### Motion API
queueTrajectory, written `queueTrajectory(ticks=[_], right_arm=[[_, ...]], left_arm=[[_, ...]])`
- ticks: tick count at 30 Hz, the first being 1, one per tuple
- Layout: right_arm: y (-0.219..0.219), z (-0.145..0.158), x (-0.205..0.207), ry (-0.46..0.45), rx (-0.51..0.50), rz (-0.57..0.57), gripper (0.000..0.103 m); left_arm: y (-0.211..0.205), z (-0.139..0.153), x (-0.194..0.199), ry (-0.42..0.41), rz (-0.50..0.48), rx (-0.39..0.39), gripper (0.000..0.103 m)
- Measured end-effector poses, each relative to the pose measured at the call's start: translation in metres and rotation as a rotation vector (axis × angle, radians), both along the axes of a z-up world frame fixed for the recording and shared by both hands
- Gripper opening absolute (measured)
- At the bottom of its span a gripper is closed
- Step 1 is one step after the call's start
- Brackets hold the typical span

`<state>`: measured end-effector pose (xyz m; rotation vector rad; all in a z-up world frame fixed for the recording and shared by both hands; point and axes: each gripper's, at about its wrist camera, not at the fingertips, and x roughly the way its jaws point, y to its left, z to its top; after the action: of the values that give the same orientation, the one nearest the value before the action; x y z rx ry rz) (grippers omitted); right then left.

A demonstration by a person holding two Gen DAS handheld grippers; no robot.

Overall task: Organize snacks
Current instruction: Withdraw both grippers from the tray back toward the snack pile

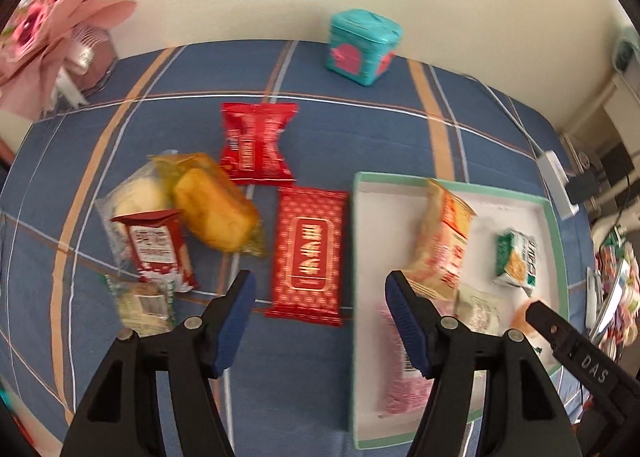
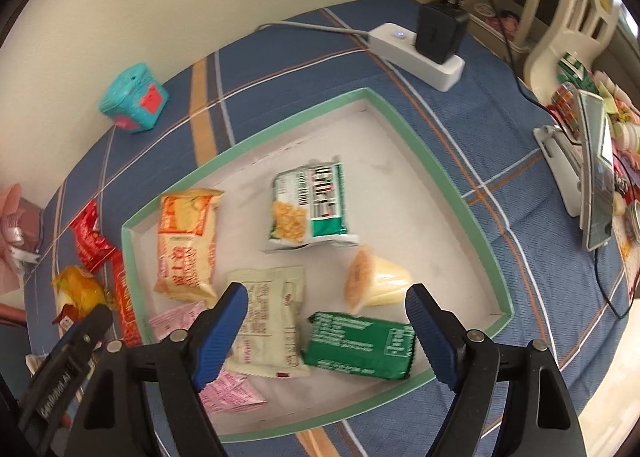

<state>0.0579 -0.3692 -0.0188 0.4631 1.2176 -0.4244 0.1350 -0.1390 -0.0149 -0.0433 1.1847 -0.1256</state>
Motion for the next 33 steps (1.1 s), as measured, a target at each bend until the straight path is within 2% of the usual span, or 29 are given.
queueTrajectory(ticks=[3,6,9,12,18,20,33], right_arm=[[0.019,0.002,0.005,-0.004,-0.012,0.053,0.084],[0.034,0.003,0.009,-0.007,-0.016,0.085,0.085],[0.049,0.003,0.013,-0.013,-0.013,0.107,0.092],[0.061,0.002,0.016,-0.016,-0.004,0.131,0.095],[0.078,0.001,0.020,-0.025,-0.020,0.164,0.099],[0.082,0.001,0.021,-0.036,-0.021,0.173,0.103],[0.128,0.007,0.037,-0.141,-0.030,0.286,0.103]], left_arm=[[0.016,0.002,0.000,-0.011,0.034,0.014,0.069],[0.028,0.005,-0.001,-0.032,0.064,0.036,0.084],[0.036,0.008,-0.003,-0.055,0.077,0.050,0.084],[0.040,0.011,-0.004,-0.079,0.080,0.070,0.091],[0.058,0.011,-0.003,-0.096,0.120,0.072,0.092],[0.067,0.011,-0.001,-0.097,0.142,0.059,0.092],[0.143,0.013,0.001,-0.141,0.291,-0.006,0.093]])
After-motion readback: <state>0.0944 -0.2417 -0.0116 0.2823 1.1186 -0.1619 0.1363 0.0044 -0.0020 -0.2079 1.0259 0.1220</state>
